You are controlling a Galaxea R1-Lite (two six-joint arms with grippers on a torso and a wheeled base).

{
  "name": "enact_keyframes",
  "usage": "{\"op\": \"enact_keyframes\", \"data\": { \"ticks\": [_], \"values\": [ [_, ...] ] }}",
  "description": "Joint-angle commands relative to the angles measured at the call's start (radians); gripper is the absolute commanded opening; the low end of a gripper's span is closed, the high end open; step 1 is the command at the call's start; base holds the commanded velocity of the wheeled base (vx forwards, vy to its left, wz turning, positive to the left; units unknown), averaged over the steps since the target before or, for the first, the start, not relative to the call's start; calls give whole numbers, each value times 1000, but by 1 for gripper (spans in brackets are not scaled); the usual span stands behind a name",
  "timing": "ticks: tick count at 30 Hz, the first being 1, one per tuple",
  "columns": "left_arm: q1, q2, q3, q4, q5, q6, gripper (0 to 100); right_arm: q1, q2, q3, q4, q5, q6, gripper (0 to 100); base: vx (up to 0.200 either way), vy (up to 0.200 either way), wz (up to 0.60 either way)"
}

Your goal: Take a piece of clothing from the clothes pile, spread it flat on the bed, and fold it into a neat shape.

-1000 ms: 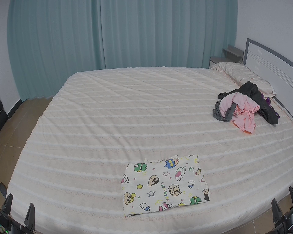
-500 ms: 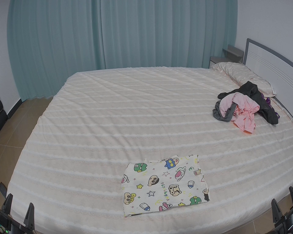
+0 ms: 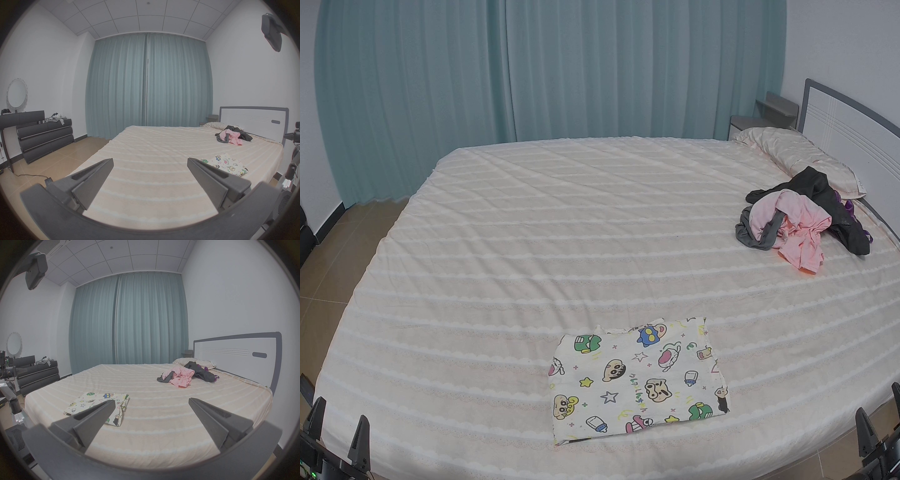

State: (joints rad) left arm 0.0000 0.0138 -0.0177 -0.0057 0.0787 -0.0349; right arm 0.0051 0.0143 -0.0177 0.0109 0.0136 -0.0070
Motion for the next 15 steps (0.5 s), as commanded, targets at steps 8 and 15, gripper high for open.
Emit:
{"op": "enact_keyframes", "data": {
  "ticks": [8, 15],
  "values": [
    [0, -14, 18, 0, 9, -13, 100, 1, -13, 13, 1, 0, -1, 100, 0, 0, 0],
    [0, -14, 18, 0, 10, -14, 100, 1, -13, 13, 1, 0, 1, 100, 0, 0, 0]
  ]
}}
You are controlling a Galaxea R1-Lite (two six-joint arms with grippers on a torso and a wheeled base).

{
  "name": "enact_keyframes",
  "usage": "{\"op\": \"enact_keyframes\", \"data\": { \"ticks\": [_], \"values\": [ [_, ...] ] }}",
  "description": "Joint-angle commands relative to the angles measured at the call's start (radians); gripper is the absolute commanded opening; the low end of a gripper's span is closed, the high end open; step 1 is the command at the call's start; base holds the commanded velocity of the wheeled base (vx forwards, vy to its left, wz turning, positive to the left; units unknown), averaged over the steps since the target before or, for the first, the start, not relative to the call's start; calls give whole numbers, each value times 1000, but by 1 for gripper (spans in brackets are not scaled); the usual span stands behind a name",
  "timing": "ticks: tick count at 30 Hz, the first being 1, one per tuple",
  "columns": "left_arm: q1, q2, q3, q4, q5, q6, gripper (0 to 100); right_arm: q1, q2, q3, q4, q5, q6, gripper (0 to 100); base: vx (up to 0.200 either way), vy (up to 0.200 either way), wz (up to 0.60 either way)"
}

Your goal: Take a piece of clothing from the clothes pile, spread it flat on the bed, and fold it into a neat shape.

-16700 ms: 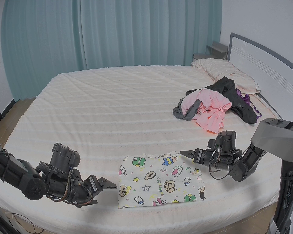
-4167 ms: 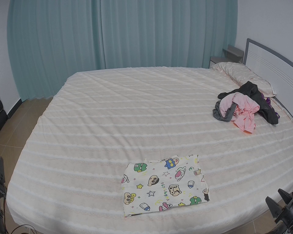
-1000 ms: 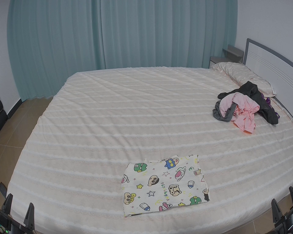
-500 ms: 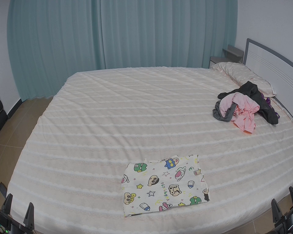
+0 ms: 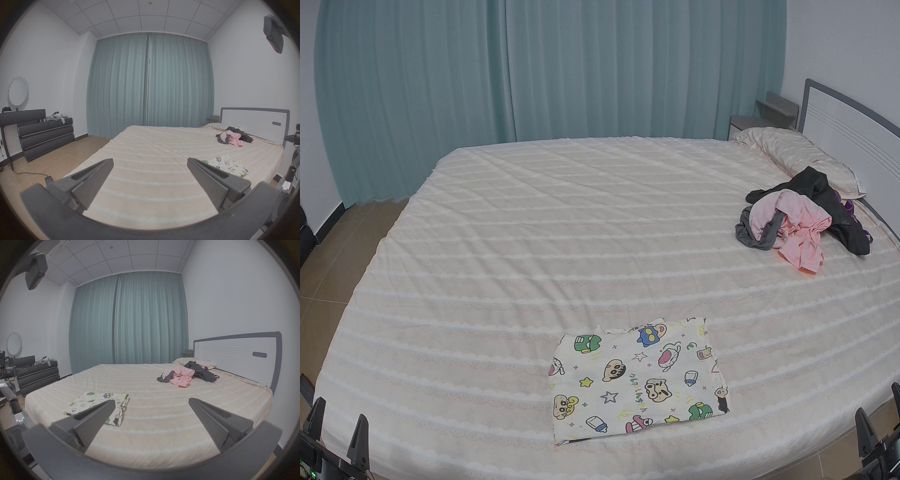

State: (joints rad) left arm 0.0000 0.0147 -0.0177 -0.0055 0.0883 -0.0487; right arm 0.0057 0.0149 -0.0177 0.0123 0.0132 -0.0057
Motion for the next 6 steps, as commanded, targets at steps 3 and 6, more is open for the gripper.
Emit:
{"op": "enact_keyframes", "data": {
  "ticks": [3, 6],
  "values": [
    [0, -15, 18, -1, 1, 0, 100, 0, -13, 13, 0, 1, 0, 100, 0, 0, 0],
    [0, -15, 18, -1, 1, 0, 100, 0, -13, 13, 0, 1, 0, 100, 0, 0, 0]
  ]
}}
